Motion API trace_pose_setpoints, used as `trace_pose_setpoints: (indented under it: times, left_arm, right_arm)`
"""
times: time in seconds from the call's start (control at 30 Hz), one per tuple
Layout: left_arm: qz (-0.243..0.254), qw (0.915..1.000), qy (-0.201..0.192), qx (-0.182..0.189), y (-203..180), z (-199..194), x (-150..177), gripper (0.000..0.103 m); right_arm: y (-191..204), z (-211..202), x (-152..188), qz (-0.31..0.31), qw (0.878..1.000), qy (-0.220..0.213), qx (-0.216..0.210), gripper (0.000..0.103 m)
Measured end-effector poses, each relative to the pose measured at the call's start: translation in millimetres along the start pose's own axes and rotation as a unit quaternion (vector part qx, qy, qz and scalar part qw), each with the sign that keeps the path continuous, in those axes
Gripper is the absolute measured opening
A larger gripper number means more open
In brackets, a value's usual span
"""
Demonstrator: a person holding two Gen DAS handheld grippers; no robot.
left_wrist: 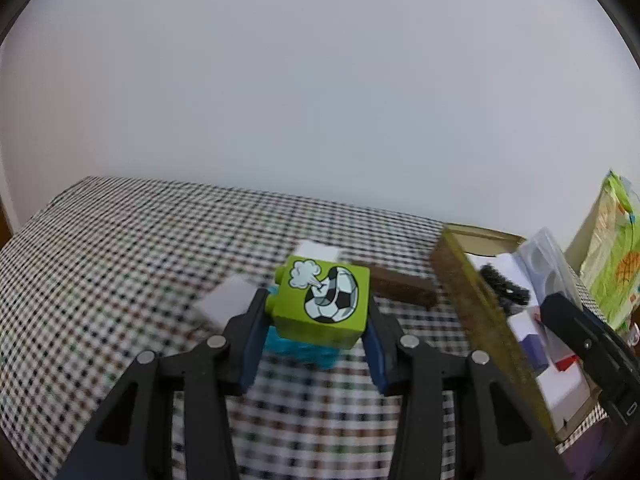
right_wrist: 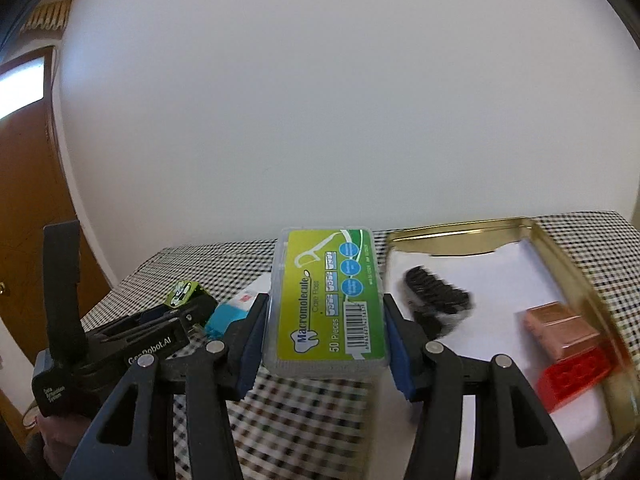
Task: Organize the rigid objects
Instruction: 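Carry the green brick and floss case over the gold tray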
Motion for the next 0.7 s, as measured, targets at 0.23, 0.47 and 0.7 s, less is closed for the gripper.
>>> trace_pose_setpoints:
  times: [0.23,0.47,0.7]
  left_arm:
    - [0.029,0.9993,-0.010,0.022,-54,9,-8,0.043]
    - [0.047,0.9979,-0.015,0.042,-98,11,-9,0.043]
    - [0.073,0.9954,-0.016,0.060,-139,16,-11,0.043]
  right_arm:
    - [-41,-18,-13,0.006,0.999,-0.025,0.021,0.056]
    - [-81,-31,-23,0.023,0.998,-0.036,0.045,0.056]
    - [-108,-45,-32,0.040,0.996,-0.044,0.062,0.056]
Point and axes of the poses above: each gripper's, at about its wrist camera, not at the fingertips, and z roughly the way its jaws point, y to its left, x to its underside, the point moved 10 cm from there along z, roughly the way its jaws point, and after that the axes turned 8 degrees about -y, right-handed, at the moved point
